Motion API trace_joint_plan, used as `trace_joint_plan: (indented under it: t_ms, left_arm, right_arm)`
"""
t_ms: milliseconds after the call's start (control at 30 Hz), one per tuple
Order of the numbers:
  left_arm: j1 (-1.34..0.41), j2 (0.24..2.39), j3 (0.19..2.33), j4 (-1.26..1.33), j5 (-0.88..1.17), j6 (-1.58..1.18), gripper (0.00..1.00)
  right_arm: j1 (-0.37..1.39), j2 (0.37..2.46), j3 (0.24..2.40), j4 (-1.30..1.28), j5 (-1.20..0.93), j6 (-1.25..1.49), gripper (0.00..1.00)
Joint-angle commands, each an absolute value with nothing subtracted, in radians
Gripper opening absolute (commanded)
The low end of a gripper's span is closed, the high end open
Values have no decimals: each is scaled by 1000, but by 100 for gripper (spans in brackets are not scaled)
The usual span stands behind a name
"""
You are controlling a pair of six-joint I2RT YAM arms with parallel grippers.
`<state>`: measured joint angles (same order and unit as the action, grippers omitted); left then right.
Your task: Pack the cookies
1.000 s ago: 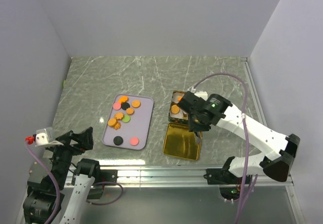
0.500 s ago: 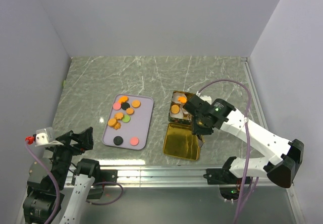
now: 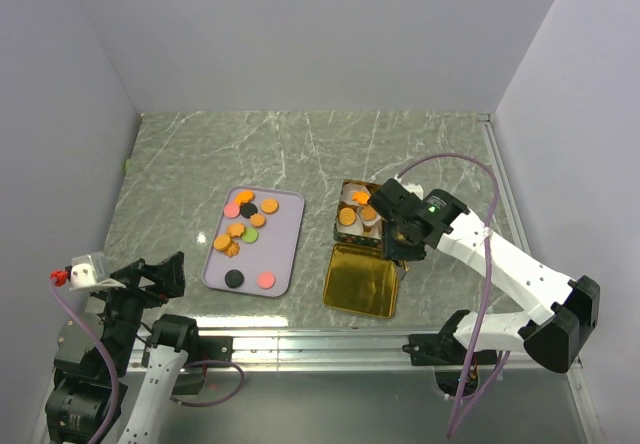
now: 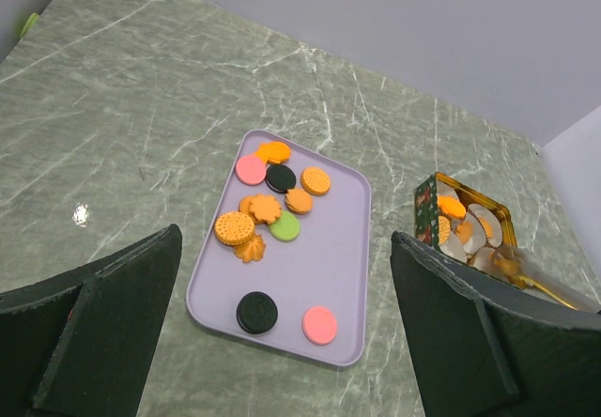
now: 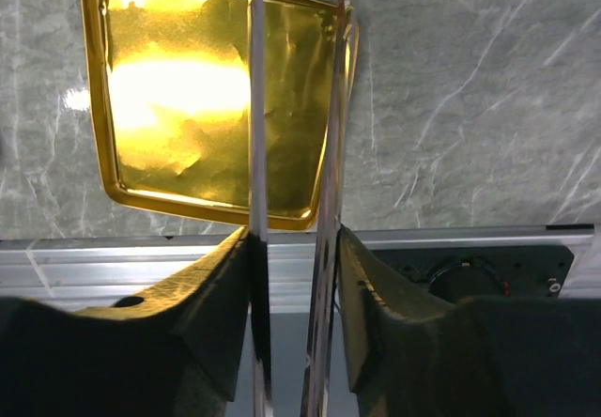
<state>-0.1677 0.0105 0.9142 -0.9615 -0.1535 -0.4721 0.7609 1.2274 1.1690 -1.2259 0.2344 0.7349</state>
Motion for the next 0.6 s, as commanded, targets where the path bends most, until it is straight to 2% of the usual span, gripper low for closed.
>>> trace_joint_plan:
  t_ms: [0,100,300,567]
  left_arm:
    - [-170,-21,916,-930,-149,-462,99]
    - [-170,-20,916,-928,-150,-462,100]
    - [-170,-21,917,-931,-153,-463,99]
    - [-170,-20,916,-931,-153,-463,100]
  right_arm:
    - [749,1218,1166,-1212,253,715,48]
    - [745,1212,1166,-1218,256,713,53]
    - [738,1204,1206,-1241,279,709,54]
    - [615,1250,1462,-1301,328,602,54]
